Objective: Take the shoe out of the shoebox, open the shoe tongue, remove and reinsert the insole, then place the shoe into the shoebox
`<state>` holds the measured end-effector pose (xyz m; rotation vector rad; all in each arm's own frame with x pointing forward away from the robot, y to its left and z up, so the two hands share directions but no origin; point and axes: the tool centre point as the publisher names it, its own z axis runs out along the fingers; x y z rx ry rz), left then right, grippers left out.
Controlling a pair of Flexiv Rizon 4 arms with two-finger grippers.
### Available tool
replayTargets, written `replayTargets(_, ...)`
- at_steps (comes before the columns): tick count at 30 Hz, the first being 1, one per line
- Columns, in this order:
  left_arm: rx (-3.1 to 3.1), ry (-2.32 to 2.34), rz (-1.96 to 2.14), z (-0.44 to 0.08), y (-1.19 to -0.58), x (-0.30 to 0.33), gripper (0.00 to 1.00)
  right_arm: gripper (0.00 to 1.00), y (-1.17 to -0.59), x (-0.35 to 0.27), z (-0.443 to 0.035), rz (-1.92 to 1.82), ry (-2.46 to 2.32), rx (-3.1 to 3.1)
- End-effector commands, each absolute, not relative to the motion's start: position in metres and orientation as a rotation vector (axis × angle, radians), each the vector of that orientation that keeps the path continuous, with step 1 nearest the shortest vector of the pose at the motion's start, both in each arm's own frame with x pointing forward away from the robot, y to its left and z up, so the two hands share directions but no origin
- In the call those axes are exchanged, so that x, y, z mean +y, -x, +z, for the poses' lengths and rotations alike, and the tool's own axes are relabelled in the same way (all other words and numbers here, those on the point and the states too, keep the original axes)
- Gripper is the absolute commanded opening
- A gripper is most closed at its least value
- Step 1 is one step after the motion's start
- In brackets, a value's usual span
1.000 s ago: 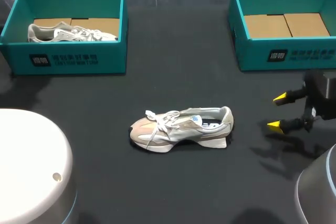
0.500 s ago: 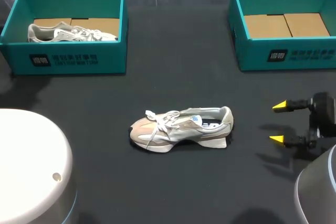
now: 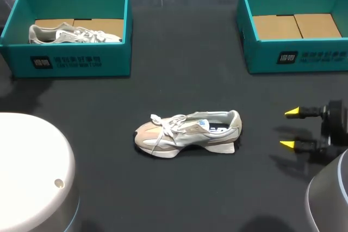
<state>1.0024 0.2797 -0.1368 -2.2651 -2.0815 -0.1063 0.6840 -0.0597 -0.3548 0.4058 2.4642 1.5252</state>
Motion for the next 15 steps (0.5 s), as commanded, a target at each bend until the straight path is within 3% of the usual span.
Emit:
replayTargets(1, -2.079, 2.265, -0.108, -0.1365, -1.0028, 0.2800, 1.00, 1.00, -0.6943, -0.0616, -0.3738, 1.594, -0.378, 2.418)
replayTargets(15, -2.079, 2.265, -0.108, -0.1365, -1.0028, 0.2800, 1.00, 1.00, -0.6996, -0.0540, -0.3818, 1.622, -0.323, 2.426)
